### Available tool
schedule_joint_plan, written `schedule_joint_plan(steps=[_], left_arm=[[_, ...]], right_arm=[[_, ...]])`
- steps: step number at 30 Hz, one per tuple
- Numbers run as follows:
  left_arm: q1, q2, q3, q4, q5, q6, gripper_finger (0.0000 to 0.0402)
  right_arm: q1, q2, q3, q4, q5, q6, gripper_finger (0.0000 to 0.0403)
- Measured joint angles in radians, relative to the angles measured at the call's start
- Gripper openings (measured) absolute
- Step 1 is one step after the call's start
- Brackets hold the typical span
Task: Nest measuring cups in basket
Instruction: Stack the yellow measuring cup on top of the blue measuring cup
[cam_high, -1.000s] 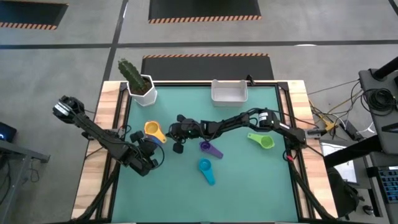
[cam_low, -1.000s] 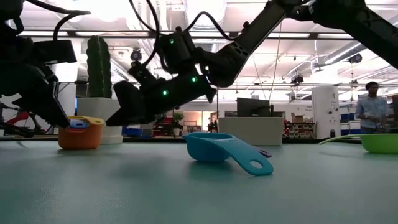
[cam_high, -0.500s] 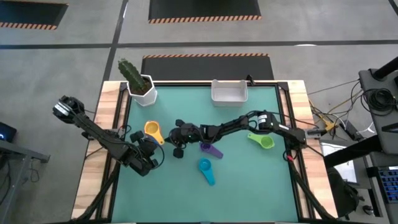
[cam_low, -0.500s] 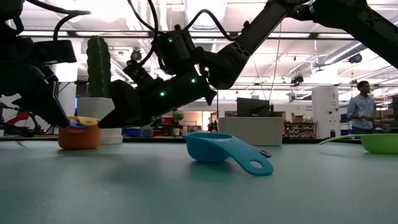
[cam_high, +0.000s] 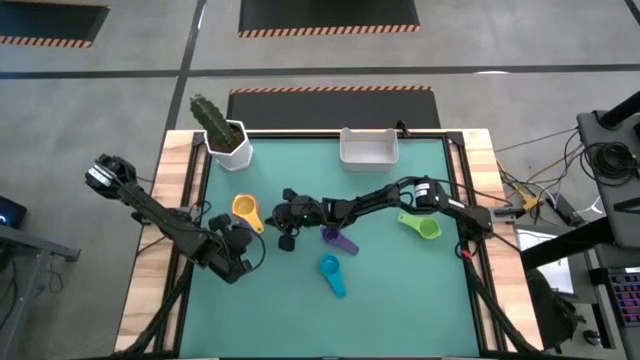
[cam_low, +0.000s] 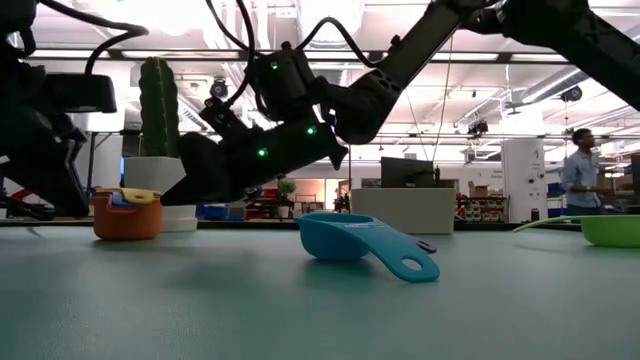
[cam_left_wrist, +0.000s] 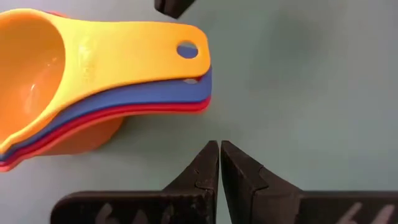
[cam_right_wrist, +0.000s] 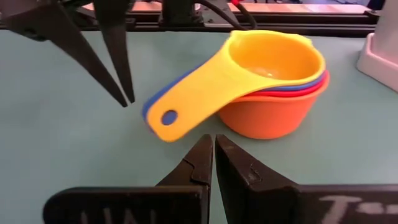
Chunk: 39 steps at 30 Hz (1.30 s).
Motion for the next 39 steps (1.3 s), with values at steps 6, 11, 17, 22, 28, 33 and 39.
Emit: schedule_joint_plan(steps=[6,11,17,22,28,33,39], left_arm=[[0.001,0.053,-0.001,0.0,-0.056,0.0,0.0],[0.001,0.092,-0.002,0.014,-0.061,0.0,0.0],[0.001,0.112,0.0,0.026,-0.095,0.0,0.0],[0.003,0.111,0.001,0.03,-0.131,0.0,0.0],[0.003,0.111,0.001,0.037,-0.138,0.0,0.0],[0.003,0.111,0.001,0.038,-0.139,-0.001,0.0],[0.003,0.111,0.001,0.039,-0.139,0.0,0.0]], right_arm=[[-0.004,0.0,0.0,0.017,0.001,-0.003,0.0009],[0.0,0.001,0.0,0.036,-0.002,-0.003,0.0009],[0.005,0.002,0.0,0.039,-0.002,0.008,0.0009],[0.005,0.002,0.0,0.039,-0.001,0.018,0.0009],[0.005,0.002,0.0,0.039,0.001,0.021,0.0009],[0.005,0.002,-0.001,0.047,0.002,0.022,0.0009],[0.005,0.002,-0.001,0.046,0.025,0.018,0.0009]])
